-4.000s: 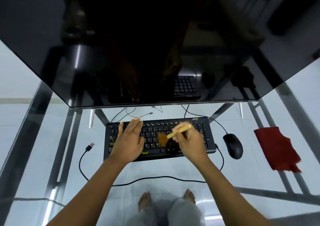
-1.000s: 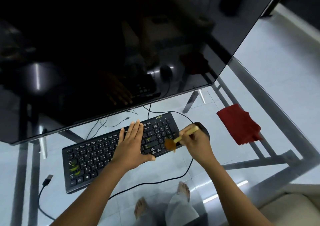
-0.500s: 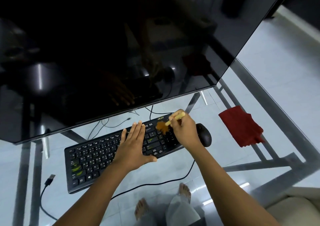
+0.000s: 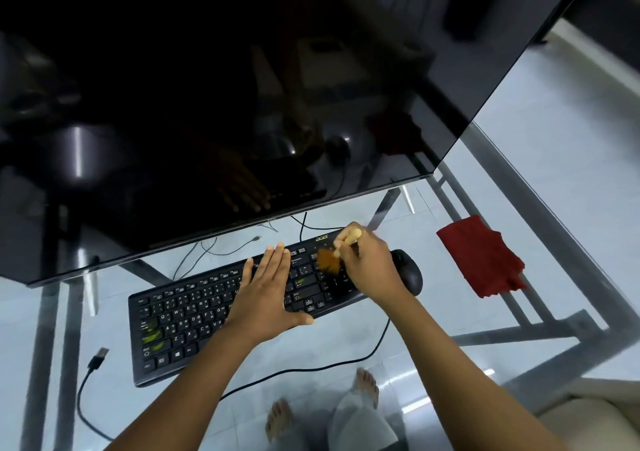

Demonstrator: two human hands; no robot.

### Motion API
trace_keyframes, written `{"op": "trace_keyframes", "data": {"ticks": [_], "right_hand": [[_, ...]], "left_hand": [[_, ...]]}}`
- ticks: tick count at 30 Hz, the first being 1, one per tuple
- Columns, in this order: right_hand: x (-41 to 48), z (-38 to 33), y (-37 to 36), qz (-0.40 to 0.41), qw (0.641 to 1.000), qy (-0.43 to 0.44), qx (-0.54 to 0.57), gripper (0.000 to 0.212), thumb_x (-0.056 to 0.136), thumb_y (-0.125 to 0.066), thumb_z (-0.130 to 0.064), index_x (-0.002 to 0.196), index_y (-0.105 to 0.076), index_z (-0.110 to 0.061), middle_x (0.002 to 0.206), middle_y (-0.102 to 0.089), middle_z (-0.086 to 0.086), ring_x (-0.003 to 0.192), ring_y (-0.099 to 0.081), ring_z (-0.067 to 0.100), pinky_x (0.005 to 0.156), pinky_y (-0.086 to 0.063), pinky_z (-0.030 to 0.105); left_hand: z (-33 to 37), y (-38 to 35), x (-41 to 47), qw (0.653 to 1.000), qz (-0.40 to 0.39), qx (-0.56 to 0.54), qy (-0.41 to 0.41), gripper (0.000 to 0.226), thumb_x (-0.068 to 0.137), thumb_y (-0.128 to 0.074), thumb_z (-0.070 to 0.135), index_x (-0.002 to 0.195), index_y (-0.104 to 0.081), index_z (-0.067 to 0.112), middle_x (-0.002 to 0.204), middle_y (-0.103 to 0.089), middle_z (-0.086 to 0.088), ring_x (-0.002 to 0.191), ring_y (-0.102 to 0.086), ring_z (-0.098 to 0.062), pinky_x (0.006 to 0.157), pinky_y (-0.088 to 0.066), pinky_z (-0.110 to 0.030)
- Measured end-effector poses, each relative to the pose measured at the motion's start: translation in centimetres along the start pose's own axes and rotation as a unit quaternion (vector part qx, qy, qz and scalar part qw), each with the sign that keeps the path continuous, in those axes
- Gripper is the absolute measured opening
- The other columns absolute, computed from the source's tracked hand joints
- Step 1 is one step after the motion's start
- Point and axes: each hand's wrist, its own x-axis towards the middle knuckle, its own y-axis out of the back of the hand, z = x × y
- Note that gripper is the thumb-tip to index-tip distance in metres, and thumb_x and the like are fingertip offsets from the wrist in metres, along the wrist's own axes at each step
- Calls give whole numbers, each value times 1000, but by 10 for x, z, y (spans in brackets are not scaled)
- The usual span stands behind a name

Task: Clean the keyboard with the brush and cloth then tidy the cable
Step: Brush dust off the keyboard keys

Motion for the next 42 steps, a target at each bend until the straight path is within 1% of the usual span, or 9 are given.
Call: {"op": "trace_keyframes", "data": {"ticks": [11,14,18,22,26,30,34,38,42], "right_hand": [[-44,26,6,103,993,-34,46,10,97,-57,-7,90,-63,-10,83,-69,-8,73,-64,0,68,-49,12],[-48,28,7,9,996,-52,73,13,99,-53,-3,91,-63,-4,73,-73,0,64,-64,3,64,-54,18],[-47,30,12,141,984,-78,79,16,96,-59,-7,88,-62,-20,88,-67,-1,76,-64,3,67,-47,8],[-47,23,5,22,988,-70,138,11,99,-56,-9,90,-62,-9,76,-73,1,66,-67,8,65,-57,23],[-40,20,3,127,986,-63,88,10,96,-59,-7,88,-63,-11,81,-67,-1,71,-63,-1,64,-45,4],[-37,14,-1,37,989,-78,123,13,98,-57,-10,87,-62,-15,78,-72,-1,65,-65,7,62,-52,18],[-35,6,-5,144,983,-69,93,17,95,-59,-4,90,-62,-20,95,-69,-2,85,-64,3,75,-47,9],[-31,-11,-24,4,992,-28,122,15,97,-55,-4,97,-66,-15,92,-75,-3,88,-71,9,84,-56,27],[-24,-26,-38,81,994,2,77,18,92,-59,2,94,-69,-13,103,-69,-5,99,-65,1,90,-46,12]], "left_hand": [[-1,6,-12,1000,11,-17,17,114,78,-57,70,153,10,16,159,20,4,144,23,-10,119,12,-44],[-4,4,-23,999,26,-18,35,112,78,-56,70,153,7,16,160,17,3,144,22,-10,117,15,-44],[-10,1,-34,997,55,-23,57,109,79,-53,71,154,4,16,160,15,4,144,22,-9,114,20,-42],[-18,0,-41,996,62,-33,64,106,81,-51,71,154,3,17,161,13,5,144,20,-7,115,20,-42],[-19,2,-44,995,69,-45,61,104,82,-54,67,154,2,17,161,10,5,144,19,-6,117,17,-43],[-24,4,-47,992,98,-49,55,101,82,-52,68,154,-1,18,161,8,7,144,19,-4,116,17,-41],[-32,7,-52,986,147,-54,52,104,75,-34,80,154,-5,18,161,4,8,146,14,-3,117,16,-39],[-49,6,-64,983,162,-53,74,104,75,-30,80,154,-7,16,162,1,6,147,10,-4,118,14,-40],[-60,4,-83,970,205,-79,102,98,79,-37,75,153,-17,13,161,-9,3,148,3,-5,120,6,-44]]}}
